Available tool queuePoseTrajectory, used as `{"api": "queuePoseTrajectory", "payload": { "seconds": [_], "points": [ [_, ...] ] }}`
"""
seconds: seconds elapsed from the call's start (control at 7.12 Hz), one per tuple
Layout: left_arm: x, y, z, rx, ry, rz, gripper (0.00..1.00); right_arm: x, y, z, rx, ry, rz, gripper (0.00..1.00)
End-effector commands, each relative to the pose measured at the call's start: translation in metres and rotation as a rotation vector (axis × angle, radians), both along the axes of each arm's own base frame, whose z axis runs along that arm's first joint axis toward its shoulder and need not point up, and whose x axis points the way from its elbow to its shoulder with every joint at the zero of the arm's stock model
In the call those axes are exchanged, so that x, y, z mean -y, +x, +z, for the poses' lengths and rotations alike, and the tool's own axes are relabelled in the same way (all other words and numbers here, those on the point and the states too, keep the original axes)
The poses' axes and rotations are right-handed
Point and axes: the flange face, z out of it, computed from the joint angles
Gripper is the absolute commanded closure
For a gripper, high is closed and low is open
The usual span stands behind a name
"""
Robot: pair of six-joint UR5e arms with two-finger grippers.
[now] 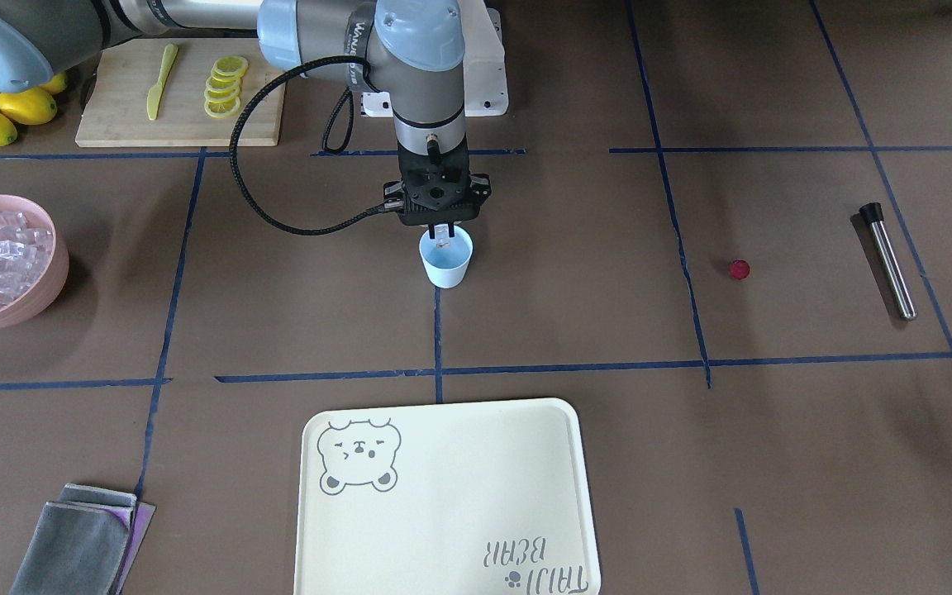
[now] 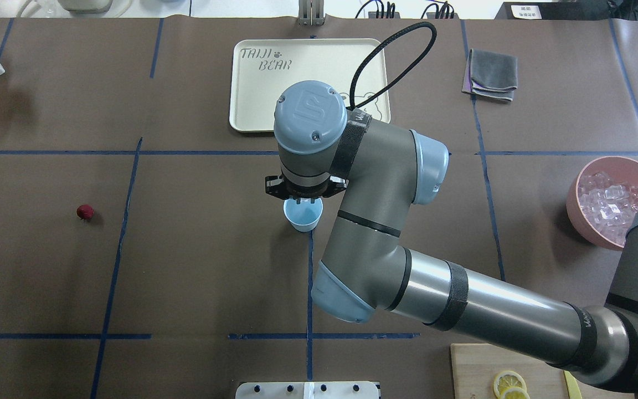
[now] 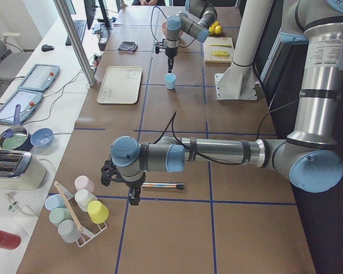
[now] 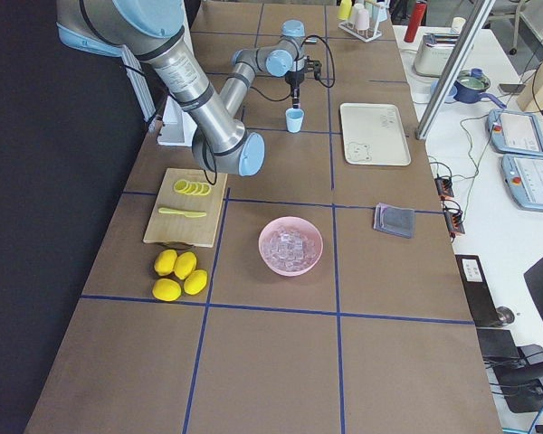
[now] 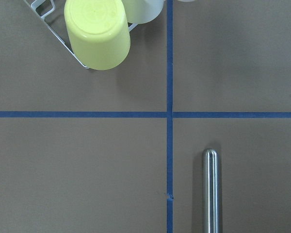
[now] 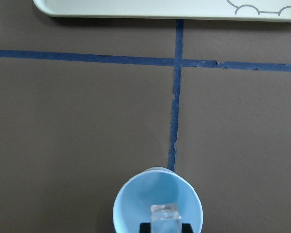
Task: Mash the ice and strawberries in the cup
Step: 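Open the right gripper to drop the ice cube into the cup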
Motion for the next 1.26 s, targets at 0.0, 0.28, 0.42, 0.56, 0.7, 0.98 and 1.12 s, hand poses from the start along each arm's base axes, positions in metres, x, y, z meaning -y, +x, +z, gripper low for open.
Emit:
{"api": "queuePoseTrajectory", "payload": {
  "seconds": [0.0, 0.28, 0.42, 0.56, 0.7, 0.98, 1.12],
  "points": [
    [0.0000, 0.0000, 0.0003, 0.000, -0.002, -0.001, 0.00, -0.0042, -0.0052, -0.0035, 0.003, 0.001, -0.008, 0.85],
    [0.0000, 0.0000, 0.0003, 0.000, -0.002, -0.001, 0.00, -0.0040, -0.0056, -0.0030, 0.002, 0.001, -0.008, 0.52],
    [0.0000, 0.0000, 0.0003, 0.000, -0.002, -0.001, 0.00, -0.0066, -0.0076, -0.0030, 0.002, 0.001, -0.013, 0.47],
    [0.0000, 0.0000, 0.0003, 0.000, -0.002, -0.001, 0.00, -0.0066, -0.0076, -0.0030, 0.002, 0.001, -0.013, 0.43],
    [0.0000, 0.0000, 0.0003, 0.000, -0.002, -0.001, 0.00, -0.0066, -0.0076, -0.0030, 0.002, 0.001, -0.013, 0.40],
    [0.0000, 0.0000, -0.0005, 0.000, 0.000, -0.001, 0.00, -0.0065, -0.0076, -0.0020, 0.001, 0.002, -0.012, 0.25],
    [0.0000, 0.0000, -0.0005, 0.000, 0.000, -0.001, 0.00, -0.0065, -0.0076, -0.0020, 0.001, 0.002, -0.012, 0.22]
  ]
}}
